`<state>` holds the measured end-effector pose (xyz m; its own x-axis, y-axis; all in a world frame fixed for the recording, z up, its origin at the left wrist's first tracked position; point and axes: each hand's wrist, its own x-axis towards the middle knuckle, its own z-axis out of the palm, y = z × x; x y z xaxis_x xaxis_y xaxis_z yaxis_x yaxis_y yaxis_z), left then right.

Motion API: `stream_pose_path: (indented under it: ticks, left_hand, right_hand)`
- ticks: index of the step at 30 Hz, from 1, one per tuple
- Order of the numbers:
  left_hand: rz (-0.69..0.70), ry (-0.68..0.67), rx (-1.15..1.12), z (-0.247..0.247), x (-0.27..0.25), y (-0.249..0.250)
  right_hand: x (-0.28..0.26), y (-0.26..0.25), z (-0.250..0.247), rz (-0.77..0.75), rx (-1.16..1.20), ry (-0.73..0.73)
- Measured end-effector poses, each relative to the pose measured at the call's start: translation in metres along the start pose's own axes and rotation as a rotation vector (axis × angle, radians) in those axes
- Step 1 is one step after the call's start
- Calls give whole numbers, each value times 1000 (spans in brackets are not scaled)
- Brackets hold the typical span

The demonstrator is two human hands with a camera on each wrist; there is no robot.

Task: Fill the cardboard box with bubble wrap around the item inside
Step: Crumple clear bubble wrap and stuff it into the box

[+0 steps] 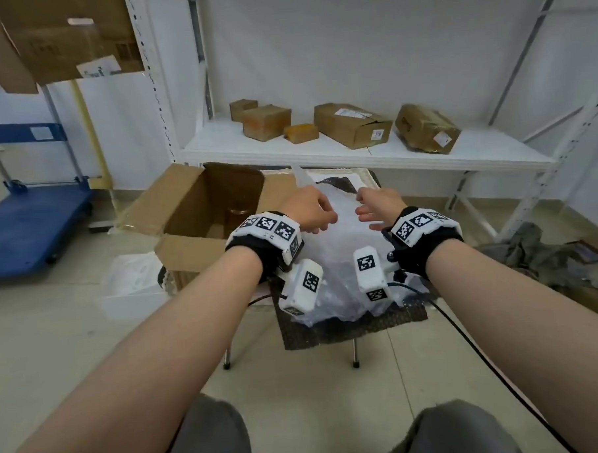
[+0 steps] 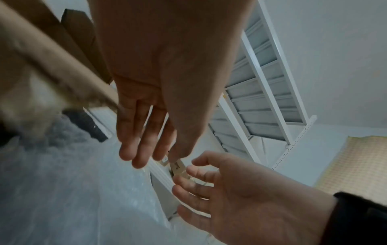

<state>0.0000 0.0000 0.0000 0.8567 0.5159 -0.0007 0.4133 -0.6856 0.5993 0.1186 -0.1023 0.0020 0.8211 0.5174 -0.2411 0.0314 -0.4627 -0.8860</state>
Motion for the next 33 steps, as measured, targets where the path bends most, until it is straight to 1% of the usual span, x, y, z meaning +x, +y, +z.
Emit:
stream_pose_path:
  ticks: [1,2,5,8,11,14,16,18,21,23,24,27,28,30,32,33]
  left_hand:
    - [-17,-7,-27,7,-1,1]
    - [-26,8,-17,13,0,2]
    - [-84,-2,30,40,2,3]
    - [-218,15,13,64,5,2]
    - [-361,90,-100,81,4,-4]
    - [-421,223,-311,87,4,-12]
    - [-416,280,-458,89,3,-15]
    - [-374,334,-529,89,1,-17]
    - [-294,349,-619,93,-1,-20]
    - [-256,332,-703,94,-1,-24]
    - [-245,315,-748,94,-2,-27]
    - [-238,282,-895,92,-3,-36]
    - [-237,281,-943,91,-2,-38]
    - [-214,255,-1031,90,-2,-42]
    - [-168,177,-1115,92,-2,-48]
    - [-154,142,-1160,94,-3,-52]
  right_hand:
    - [0,6,-3,15,-19,2]
    - [0,10,-7,24,-34,31]
    - [2,27,-20,28,-122,97]
    - [-1,40,-33,45,-214,113]
    - [4,55,-37,78,-220,82]
    - [9,70,-37,117,-200,17]
    - [13,79,-37,126,-159,5]
    - [15,84,-36,130,-122,-28]
    - [17,90,-35,132,-129,-58]
    - [18,92,-35,128,-110,-41]
    - [19,94,-35,118,-76,-2]
    - [30,104,-42,44,-140,190]
    - [33,107,-45,33,-136,232]
    - [29,110,-48,40,-27,239]
    - [22,112,-47,70,112,205]
    - [21,115,-46,84,146,190]
